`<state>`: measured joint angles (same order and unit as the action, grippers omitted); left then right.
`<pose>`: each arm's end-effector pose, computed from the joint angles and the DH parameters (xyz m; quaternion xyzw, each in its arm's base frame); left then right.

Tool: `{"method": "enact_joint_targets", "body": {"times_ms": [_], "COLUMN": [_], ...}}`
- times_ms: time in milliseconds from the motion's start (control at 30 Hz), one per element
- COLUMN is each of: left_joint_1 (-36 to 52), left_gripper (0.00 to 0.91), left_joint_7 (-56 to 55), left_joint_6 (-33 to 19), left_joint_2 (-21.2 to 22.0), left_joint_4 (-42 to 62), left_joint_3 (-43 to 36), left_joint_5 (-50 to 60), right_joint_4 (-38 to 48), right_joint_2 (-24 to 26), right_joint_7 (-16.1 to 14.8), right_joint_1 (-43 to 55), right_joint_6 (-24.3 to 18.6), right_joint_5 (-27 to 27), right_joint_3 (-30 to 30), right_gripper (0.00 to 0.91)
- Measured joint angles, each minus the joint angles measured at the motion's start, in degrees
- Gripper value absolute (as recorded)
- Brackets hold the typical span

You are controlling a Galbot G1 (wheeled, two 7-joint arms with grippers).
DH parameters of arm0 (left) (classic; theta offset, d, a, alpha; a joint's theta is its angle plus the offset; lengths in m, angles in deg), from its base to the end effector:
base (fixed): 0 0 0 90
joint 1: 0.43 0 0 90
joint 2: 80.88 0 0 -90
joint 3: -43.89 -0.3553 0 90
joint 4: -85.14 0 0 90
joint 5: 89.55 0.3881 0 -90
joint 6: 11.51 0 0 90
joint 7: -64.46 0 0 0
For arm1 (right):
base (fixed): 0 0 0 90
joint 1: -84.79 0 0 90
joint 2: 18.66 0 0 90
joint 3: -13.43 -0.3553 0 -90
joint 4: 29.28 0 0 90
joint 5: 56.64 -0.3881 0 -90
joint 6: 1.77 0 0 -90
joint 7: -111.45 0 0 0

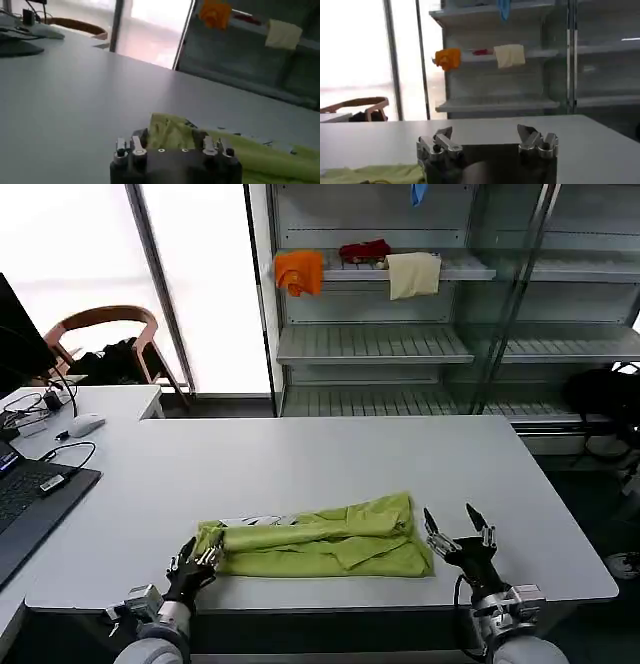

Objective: Fold and organize the clothes.

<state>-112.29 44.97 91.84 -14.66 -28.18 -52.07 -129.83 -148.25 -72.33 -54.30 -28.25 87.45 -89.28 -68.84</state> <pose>0.2547 0.0475 -0.3171 0.0267 -0.9743 0.1329 0.1800 0.2463 -0.0623 -0.2806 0.0707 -0.9969 -0.0235 0.0240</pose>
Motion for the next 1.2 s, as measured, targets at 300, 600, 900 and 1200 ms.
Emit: {"method": "enact_joint_targets", "body": {"times_ms": [300,600,900,1200], "left_joint_1": [0.0,1.2,1.8,0.8], "left_gripper": [0.0,0.0,0.0,0.0], "left_joint_7": [0.4,-1.5,-2.2,-2.2], "left_joint_6": [-1.9,-1.8,0.0,2.5], "left_joint_2": [1.1,-0.3,-4.6,-9.4], "left_joint_4": [0.5,-1.7,-2.4,-1.1], "left_joint_3": [-1.2,0.4,7.0,17.6], "left_joint_5": [0.4,-0.1,-3.4,-7.1], "right_joint_4": [-0.2,-0.2,-0.4,-0.4], "right_joint_2": [0.0,-0.3,-0.4,-0.3], "right_joint_7": [-0.5,-0.1,0.4,0.6], "right_joint_1": [0.0,0.6,2.1,2.7], "right_joint_6": [-0.5,-0.2,0.6,0.7], "right_joint_5": [-0.1,0.0,0.2,0.3], "right_joint_3": [-0.5,-0.1,0.9,0.9], "right_gripper": [0.907,0.907,0.907,0.907]}}
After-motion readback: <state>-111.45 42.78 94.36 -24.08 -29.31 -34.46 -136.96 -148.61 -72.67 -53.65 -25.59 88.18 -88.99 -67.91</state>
